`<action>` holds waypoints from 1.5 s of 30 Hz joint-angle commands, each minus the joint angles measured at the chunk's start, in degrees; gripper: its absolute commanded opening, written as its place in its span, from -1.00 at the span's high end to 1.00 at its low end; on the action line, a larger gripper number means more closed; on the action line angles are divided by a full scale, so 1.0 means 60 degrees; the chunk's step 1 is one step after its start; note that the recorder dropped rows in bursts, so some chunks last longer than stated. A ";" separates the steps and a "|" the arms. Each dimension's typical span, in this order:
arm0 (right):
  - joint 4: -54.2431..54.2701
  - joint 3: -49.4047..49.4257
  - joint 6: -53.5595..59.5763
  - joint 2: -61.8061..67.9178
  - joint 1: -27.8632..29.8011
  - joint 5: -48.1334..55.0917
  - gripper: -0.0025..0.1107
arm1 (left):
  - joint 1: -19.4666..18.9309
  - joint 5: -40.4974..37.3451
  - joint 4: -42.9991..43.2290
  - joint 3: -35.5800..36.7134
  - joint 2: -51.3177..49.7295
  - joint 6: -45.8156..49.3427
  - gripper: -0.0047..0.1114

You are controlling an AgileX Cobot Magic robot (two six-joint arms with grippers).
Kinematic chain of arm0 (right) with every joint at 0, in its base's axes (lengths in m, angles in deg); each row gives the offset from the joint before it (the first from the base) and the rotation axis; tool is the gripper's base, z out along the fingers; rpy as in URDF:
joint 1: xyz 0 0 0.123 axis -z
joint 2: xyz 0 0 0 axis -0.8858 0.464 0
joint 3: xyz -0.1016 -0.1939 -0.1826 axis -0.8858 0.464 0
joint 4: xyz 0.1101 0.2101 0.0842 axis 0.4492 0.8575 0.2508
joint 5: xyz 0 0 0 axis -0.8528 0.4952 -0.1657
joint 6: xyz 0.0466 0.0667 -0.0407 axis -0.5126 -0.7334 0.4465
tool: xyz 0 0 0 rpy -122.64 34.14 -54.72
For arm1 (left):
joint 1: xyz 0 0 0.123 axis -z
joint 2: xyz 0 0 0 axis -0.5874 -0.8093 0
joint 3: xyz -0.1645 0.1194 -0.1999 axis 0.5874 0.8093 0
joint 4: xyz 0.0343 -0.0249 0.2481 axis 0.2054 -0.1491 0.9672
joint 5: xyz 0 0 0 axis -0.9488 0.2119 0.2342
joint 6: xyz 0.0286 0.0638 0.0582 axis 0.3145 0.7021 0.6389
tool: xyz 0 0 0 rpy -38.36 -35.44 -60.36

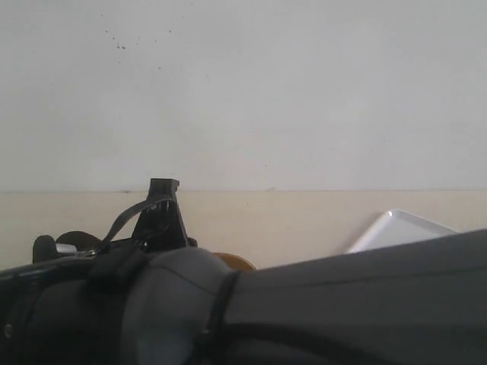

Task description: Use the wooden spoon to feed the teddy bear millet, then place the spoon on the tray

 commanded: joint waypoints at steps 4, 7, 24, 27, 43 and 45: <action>0.1350 0.0023 0.0038 -0.0148 0.0403 0.0052 0.96 | -0.0037 -0.0090 -0.0156 0.0012 0.0072 0.0053 0.82; 0.2227 0.0023 -0.0101 -0.0295 0.0592 0.0052 0.96 | -0.0037 -0.0073 -0.0156 0.0012 0.0072 0.0053 0.82; 0.3972 0.3300 -0.2137 -0.3479 0.2272 -0.0454 0.96 | -0.0037 -0.0073 -0.0156 0.0012 0.0072 0.0053 0.82; 0.4243 0.4359 -0.2834 -0.4316 0.2873 -0.1311 0.96 | -0.0037 -0.0073 -0.0156 0.0012 0.0072 0.0053 0.82; 0.8312 0.5727 -0.1348 -0.5234 0.7722 -0.5188 0.96 | -0.0037 -0.0073 -0.0156 0.0012 0.0072 0.0053 0.82; 0.8714 0.5727 -0.0911 -0.5234 0.8244 -0.5486 0.96 | -0.0037 -0.0073 -0.0156 0.0012 0.0072 0.0053 0.82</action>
